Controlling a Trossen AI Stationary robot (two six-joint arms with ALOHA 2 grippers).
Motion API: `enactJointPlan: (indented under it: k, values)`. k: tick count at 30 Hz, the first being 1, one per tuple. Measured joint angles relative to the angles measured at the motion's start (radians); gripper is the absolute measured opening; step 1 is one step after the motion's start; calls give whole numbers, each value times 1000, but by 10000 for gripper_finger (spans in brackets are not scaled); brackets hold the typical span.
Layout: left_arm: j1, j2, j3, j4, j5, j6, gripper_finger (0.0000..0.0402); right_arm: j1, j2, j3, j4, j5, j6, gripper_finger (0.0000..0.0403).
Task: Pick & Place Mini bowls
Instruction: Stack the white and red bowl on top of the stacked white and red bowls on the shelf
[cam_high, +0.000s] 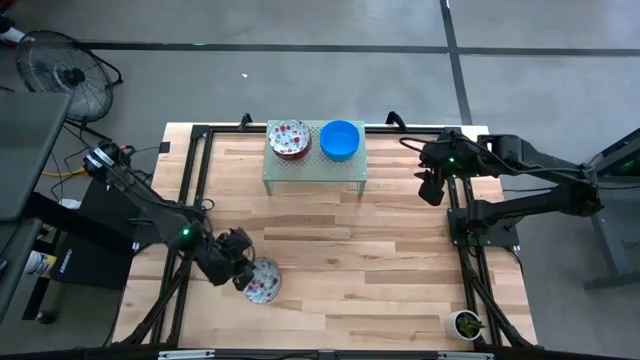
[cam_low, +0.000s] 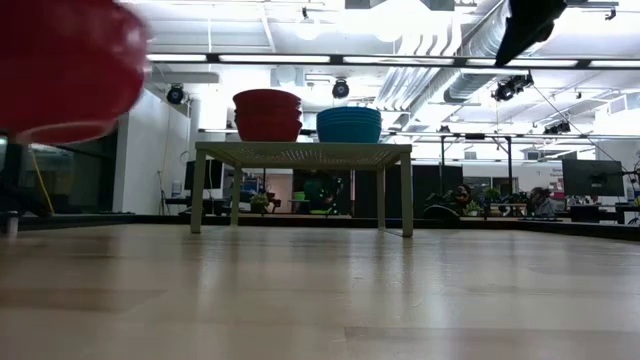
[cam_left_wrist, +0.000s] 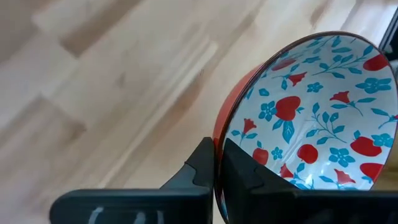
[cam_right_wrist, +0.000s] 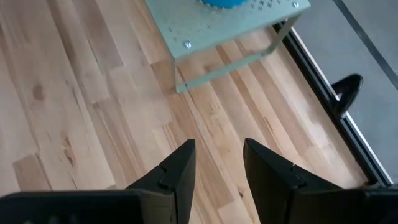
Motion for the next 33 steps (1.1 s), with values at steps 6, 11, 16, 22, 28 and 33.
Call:
enactJointPlan:
  k: [6,11,16,22,28,33]
  values:
    - [131,0,87,-44,2,164,2,0,-15,-34,-8,3,19,124]
    - [245,0,197,-133,7,319,2,0,-80,-191,48,-45,56,124]
    - [351,0,325,-268,12,442,2,0,-166,-353,154,-131,123,124]
    - [513,-1,498,-435,74,595,2,0,-240,-477,227,-194,175,124]
    - [716,-1,652,-552,143,757,2,0,-266,-515,252,-215,181,124]
    - [907,-1,737,-586,154,869,2,0,-264,-517,286,-215,177,124]
